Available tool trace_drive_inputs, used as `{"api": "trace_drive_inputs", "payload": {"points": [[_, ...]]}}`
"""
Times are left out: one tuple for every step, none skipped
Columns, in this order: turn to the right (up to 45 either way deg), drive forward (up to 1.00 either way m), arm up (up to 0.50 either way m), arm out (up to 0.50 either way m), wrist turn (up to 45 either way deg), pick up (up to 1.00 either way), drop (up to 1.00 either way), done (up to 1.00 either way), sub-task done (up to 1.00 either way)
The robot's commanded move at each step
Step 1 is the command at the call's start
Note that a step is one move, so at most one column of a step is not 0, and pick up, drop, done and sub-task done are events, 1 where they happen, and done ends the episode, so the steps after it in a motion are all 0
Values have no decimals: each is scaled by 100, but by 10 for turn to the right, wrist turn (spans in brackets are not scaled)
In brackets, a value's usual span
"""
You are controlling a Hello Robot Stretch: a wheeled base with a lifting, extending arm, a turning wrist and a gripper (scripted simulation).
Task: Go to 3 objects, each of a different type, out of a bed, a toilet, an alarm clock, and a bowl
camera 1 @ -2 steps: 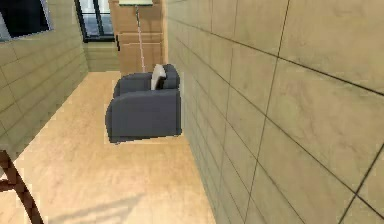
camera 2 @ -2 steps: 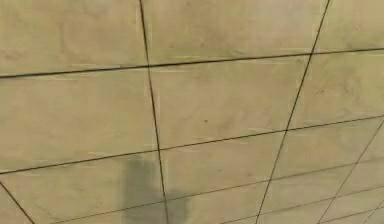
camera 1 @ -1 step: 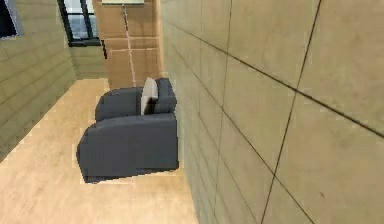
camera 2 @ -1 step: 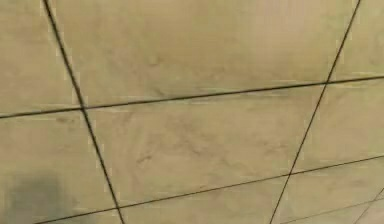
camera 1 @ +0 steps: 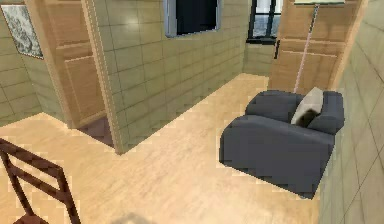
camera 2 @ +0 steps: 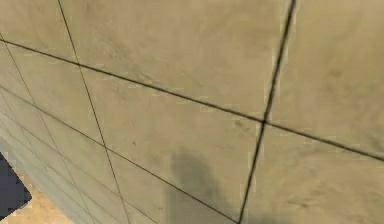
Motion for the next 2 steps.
{"api": "trace_drive_inputs", "payload": {"points": [[-90, 0, 0, 0, 0, 0, 0, 0, 0], [0, 40, 0, 0, 0, 0, 0, 0, 0]]}}
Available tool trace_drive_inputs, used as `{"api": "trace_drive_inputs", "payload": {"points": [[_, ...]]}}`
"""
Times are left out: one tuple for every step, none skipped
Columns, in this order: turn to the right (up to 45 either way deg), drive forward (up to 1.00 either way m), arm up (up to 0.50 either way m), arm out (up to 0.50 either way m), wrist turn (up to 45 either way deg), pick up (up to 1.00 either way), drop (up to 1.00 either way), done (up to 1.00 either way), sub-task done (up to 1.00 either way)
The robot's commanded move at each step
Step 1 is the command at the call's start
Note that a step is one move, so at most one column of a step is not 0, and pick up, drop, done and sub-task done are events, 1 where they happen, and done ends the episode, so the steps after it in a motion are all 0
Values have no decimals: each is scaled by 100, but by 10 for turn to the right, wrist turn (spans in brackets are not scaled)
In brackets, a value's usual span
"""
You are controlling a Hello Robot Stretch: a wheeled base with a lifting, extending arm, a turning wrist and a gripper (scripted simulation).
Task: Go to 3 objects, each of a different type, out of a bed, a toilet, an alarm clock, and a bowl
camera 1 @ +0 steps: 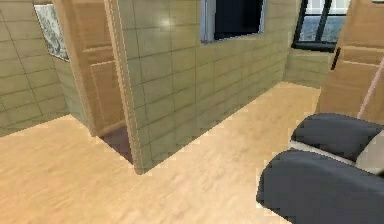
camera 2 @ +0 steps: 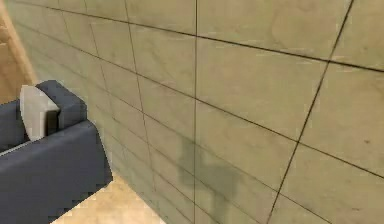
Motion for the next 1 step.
{"api": "trace_drive_inputs", "payload": {"points": [[210, 0, 0, 0, 0, 0, 0, 0, 0]]}}
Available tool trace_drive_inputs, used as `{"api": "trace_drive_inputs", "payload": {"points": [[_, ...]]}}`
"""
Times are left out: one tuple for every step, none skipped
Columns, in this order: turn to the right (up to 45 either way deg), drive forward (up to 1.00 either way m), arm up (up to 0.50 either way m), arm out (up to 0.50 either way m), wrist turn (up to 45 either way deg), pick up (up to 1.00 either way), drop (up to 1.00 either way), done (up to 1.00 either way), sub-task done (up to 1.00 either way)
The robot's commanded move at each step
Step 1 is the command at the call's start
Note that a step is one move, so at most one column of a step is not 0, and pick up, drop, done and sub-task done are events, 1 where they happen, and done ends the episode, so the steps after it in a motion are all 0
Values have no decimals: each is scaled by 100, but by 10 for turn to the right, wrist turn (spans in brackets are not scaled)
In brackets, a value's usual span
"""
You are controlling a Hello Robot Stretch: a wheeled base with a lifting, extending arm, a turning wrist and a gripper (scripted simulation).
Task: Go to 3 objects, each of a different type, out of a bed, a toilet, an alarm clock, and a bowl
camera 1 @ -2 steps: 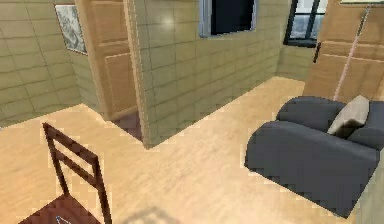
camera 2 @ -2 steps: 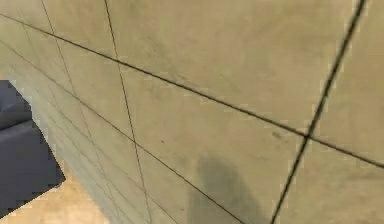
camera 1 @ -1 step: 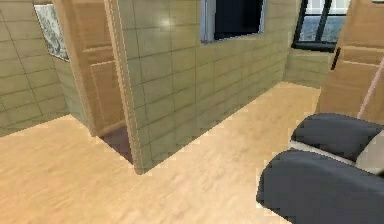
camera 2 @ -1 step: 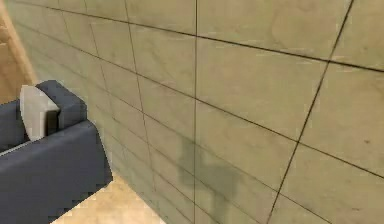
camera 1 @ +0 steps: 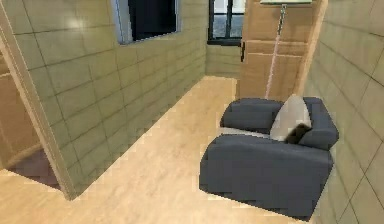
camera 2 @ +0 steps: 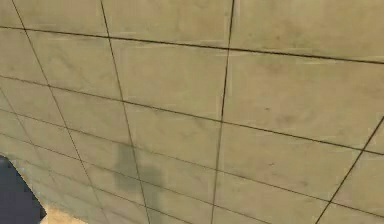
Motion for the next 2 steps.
{"api": "trace_drive_inputs", "payload": {"points": [[0, 45, 0, 0, 0, 0, 0, 0, 0], [-450, 0, 0, 0, 0, 0, 0, 0, 0]]}}
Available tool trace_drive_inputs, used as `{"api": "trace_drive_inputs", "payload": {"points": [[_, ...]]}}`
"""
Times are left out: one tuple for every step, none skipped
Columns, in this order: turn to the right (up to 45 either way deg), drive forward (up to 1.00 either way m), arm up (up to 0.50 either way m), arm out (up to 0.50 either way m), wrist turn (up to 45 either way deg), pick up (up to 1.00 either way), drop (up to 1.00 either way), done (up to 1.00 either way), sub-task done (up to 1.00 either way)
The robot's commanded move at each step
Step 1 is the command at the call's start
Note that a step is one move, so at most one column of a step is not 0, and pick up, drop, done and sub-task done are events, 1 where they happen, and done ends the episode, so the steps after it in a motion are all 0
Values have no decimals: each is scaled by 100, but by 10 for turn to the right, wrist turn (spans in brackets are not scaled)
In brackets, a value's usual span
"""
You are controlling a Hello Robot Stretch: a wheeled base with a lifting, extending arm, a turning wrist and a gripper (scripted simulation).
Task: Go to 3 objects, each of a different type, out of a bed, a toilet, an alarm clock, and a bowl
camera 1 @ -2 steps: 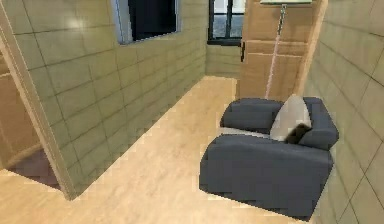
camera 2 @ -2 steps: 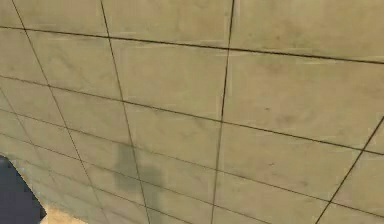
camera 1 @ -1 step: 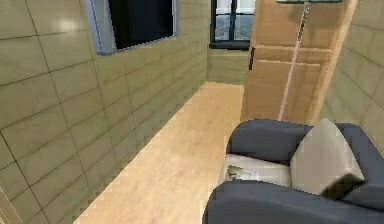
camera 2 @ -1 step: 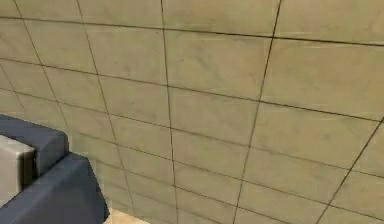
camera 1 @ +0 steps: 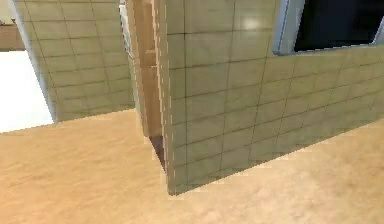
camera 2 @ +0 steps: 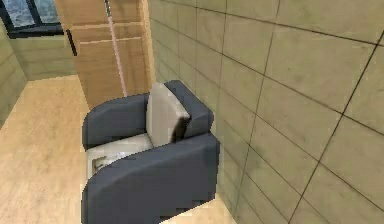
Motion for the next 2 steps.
{"api": "trace_drive_inputs", "payload": {"points": [[-210, 0, 0, 0, 0, 0, 0, 0, 0], [0, 100, 0, 0, 0, 0, 0, 0, 0]]}}
